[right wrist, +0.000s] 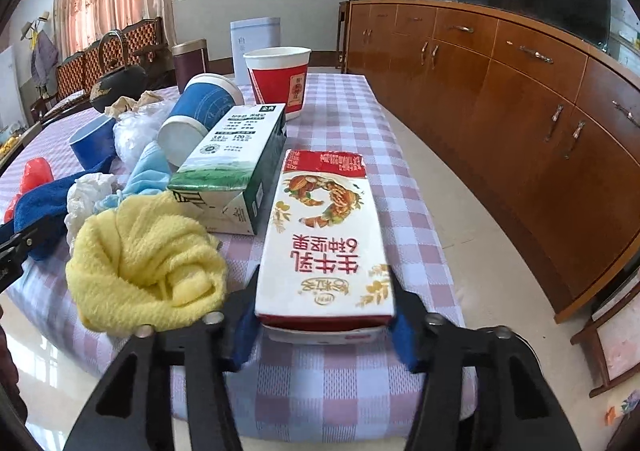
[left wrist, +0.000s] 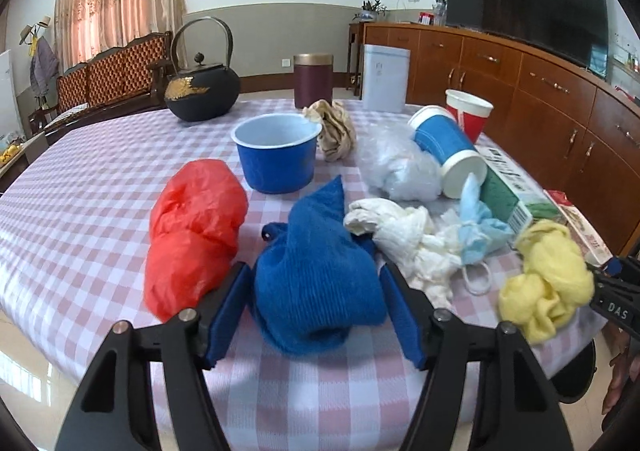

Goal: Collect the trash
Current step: 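Close the left tool on the blue cloth and lift it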

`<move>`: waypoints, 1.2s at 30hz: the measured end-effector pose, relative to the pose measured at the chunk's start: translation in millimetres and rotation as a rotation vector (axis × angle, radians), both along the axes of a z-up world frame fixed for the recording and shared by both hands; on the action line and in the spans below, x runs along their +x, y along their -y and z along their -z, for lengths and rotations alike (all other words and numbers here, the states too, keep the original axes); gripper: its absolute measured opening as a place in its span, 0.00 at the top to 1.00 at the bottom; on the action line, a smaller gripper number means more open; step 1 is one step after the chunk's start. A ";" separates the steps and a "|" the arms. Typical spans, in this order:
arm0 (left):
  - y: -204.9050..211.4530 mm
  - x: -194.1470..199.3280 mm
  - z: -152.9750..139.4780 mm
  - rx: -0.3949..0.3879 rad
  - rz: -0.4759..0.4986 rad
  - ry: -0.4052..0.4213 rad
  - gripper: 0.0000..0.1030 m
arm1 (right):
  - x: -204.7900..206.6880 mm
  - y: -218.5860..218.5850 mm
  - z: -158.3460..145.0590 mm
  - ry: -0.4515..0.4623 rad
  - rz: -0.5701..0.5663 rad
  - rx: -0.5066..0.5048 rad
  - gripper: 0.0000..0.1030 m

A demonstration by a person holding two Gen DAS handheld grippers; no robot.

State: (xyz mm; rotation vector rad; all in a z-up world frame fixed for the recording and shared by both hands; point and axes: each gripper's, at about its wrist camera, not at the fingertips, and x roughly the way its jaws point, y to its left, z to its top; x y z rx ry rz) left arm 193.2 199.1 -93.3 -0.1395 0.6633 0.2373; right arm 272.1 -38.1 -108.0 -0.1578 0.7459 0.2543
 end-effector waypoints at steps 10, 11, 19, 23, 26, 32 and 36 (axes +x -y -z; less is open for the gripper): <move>3.1 -16.5 -16.4 0.014 0.023 0.070 0.73 | -13.2 -0.5 -14.5 0.062 -0.019 -0.001 0.49; 3.7 -18.4 -19.7 0.018 0.022 0.078 0.73 | -15.5 0.7 -17.9 0.070 -0.017 0.003 0.49; 7.1 -37.8 -50.6 0.030 -0.003 0.164 0.73 | -34.3 15.2 -45.3 0.118 0.003 0.017 0.49; 11.6 -41.4 -62.6 0.031 0.006 0.184 0.74 | -44.8 19.8 -54.9 0.130 0.005 0.020 0.49; 11.0 -42.6 -67.3 0.037 -0.001 0.188 0.74 | -50.9 22.1 -58.2 0.131 0.002 0.020 0.49; 5.1 -48.0 -72.7 0.034 -0.022 0.205 0.74 | -57.0 17.7 -56.6 0.125 -0.019 0.019 0.49; 2.0 -49.3 -81.1 0.047 -0.024 0.226 0.74 | -52.0 18.5 -55.7 0.114 -0.003 0.035 0.49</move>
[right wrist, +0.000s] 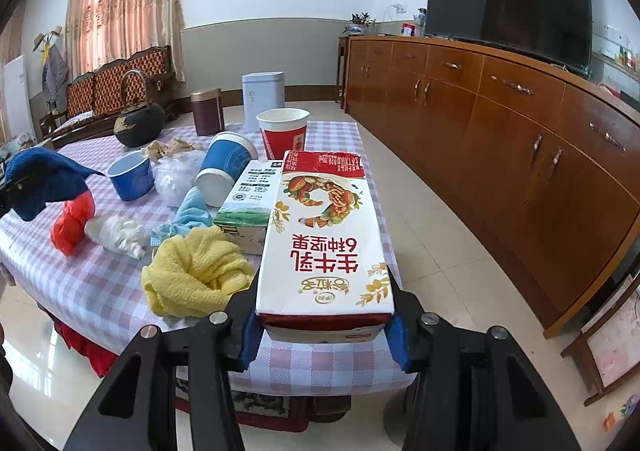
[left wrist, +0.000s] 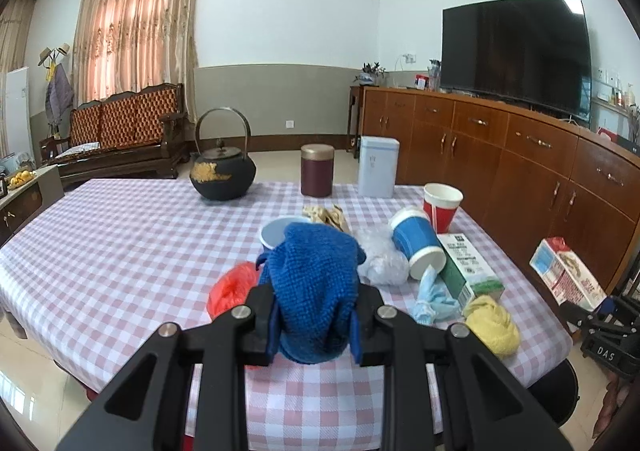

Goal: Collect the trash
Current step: 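Close the left tool on the blue cloth and lift it, then carry the carton to the black bucket with the right tool and release it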

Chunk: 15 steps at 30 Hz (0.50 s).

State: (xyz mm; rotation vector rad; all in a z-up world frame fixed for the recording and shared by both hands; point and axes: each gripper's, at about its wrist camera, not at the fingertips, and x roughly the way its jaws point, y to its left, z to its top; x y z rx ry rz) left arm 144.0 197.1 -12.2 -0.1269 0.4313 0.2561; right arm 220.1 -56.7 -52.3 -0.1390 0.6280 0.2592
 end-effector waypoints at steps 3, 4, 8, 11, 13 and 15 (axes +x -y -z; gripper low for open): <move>-2.2 0.4 -8.3 0.004 0.005 0.018 0.74 | 0.6 2.2 -2.1 0.010 0.008 -0.007 0.49; -1.5 0.3 -9.7 0.002 0.008 0.020 0.74 | 0.5 4.3 -2.9 0.012 0.013 -0.005 0.49; 19.3 1.5 -8.3 0.001 0.058 0.022 0.74 | -1.1 19.2 -3.9 0.013 0.046 0.001 0.49; 36.7 1.3 -3.8 0.000 0.089 0.020 0.74 | -4.9 32.1 -5.0 0.010 0.067 0.001 0.49; 47.7 1.2 -0.8 -0.014 0.112 0.013 0.74 | -9.5 41.2 -5.6 0.013 0.080 -0.004 0.49; 62.3 0.0 0.4 -0.011 0.141 0.011 0.74 | -14.0 51.8 -6.4 0.014 0.097 -0.006 0.49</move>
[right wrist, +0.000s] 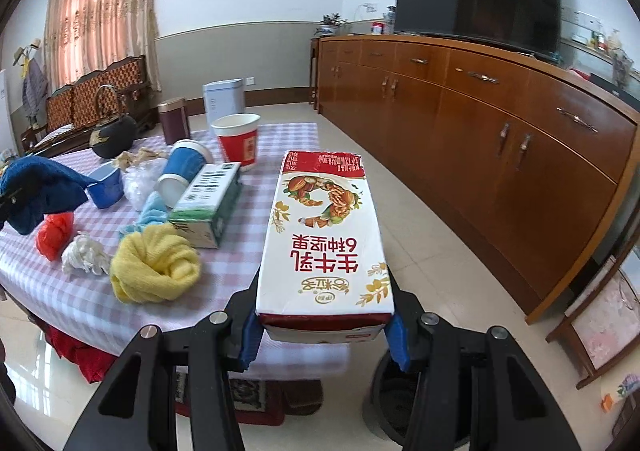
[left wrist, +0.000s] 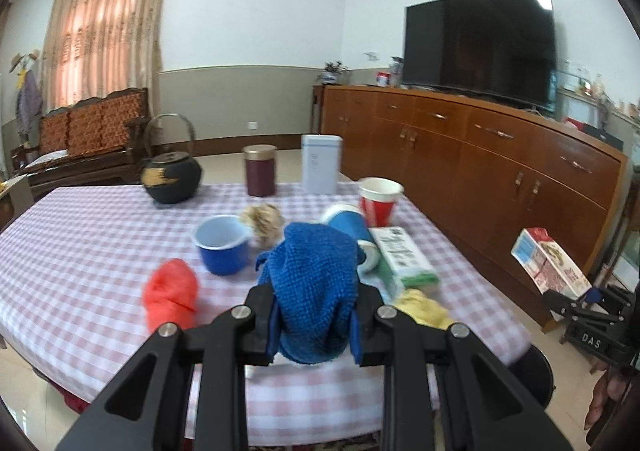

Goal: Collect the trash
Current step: 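Carry the carton to the black bucket with the right tool and release it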

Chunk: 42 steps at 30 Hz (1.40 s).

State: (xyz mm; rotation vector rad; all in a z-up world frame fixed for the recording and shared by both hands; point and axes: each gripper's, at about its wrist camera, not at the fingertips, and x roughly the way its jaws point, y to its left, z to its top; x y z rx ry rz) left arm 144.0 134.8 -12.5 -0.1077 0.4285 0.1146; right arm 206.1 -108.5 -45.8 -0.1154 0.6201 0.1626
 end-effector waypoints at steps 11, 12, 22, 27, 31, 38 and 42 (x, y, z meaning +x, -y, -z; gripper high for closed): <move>86.0 1.2 -11.5 -0.010 0.182 0.020 0.74 | -28.6 68.8 -5.8 -0.002 0.117 -0.005 0.49; 93.8 1.3 -10.6 -0.011 0.196 0.020 0.74 | -31.2 74.4 -6.0 -0.002 0.126 -0.006 0.49; 175.5 9.3 -2.3 -0.012 0.381 0.000 0.74 | -56.0 136.9 7.3 -0.025 0.204 0.006 0.49; 217.9 12.9 15.0 -0.005 0.474 -0.041 0.74 | -68.9 172.1 22.3 -0.042 0.221 0.037 0.49; 249.5 15.6 31.7 -0.002 0.536 -0.078 0.74 | -73.7 194.4 38.2 -0.069 0.230 0.037 0.49; 294.8 30.4 71.9 0.005 0.617 -0.167 0.74 | -64.3 218.9 76.9 -0.143 0.190 0.014 0.48; 312.5 49.4 99.4 -0.003 0.642 -0.232 0.74 | -42.1 236.4 111.2 -0.206 0.154 0.008 0.48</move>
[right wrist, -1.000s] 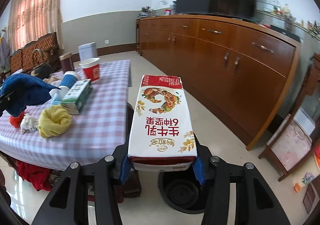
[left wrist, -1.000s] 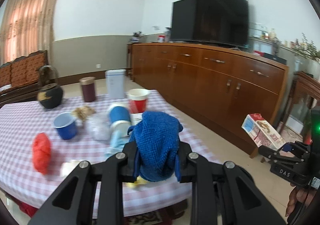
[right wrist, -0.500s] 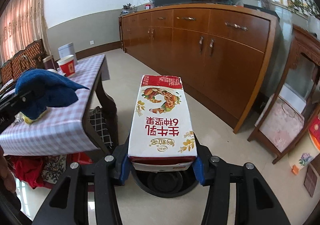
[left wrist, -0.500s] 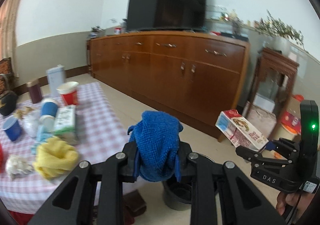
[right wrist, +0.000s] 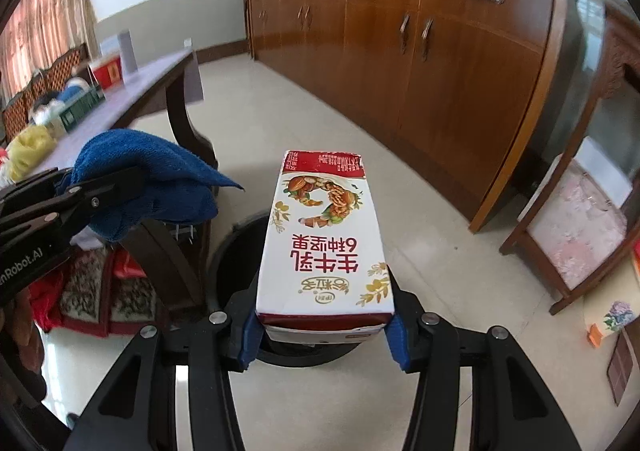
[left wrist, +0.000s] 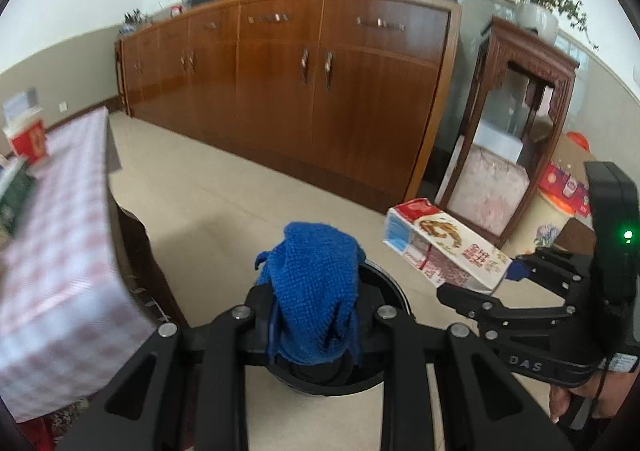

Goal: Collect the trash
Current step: 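Carry the carton to the black bucket with the right tool and release it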

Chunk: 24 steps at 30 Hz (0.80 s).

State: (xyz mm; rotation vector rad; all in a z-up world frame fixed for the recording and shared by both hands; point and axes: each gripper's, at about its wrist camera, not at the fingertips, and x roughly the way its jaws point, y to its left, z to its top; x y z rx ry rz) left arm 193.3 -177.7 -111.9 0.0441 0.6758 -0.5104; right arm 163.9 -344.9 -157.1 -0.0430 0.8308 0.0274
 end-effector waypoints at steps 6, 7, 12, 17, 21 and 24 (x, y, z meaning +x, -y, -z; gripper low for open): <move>12.1 25.5 43.3 -0.057 0.051 -0.118 0.66 | 41.0 8.5 51.0 -0.104 -0.084 0.055 0.47; 10.2 27.8 52.2 -0.077 0.042 -0.139 0.47 | 49.5 7.7 63.7 -0.125 -0.100 0.028 0.39; -3.8 9.4 55.8 0.031 -0.081 -0.115 0.07 | 55.5 30.8 76.6 -0.165 0.025 0.010 0.00; -17.0 -16.7 27.3 0.052 -0.184 -0.071 0.03 | 41.7 27.1 35.7 -0.089 0.091 -0.041 0.00; -29.5 -35.3 1.2 0.045 -0.222 -0.037 0.01 | 23.6 16.0 -1.8 -0.039 0.133 -0.062 0.00; -40.3 -48.7 -16.1 0.043 -0.244 -0.012 0.01 | 12.6 14.2 -20.1 -0.019 0.144 -0.072 0.00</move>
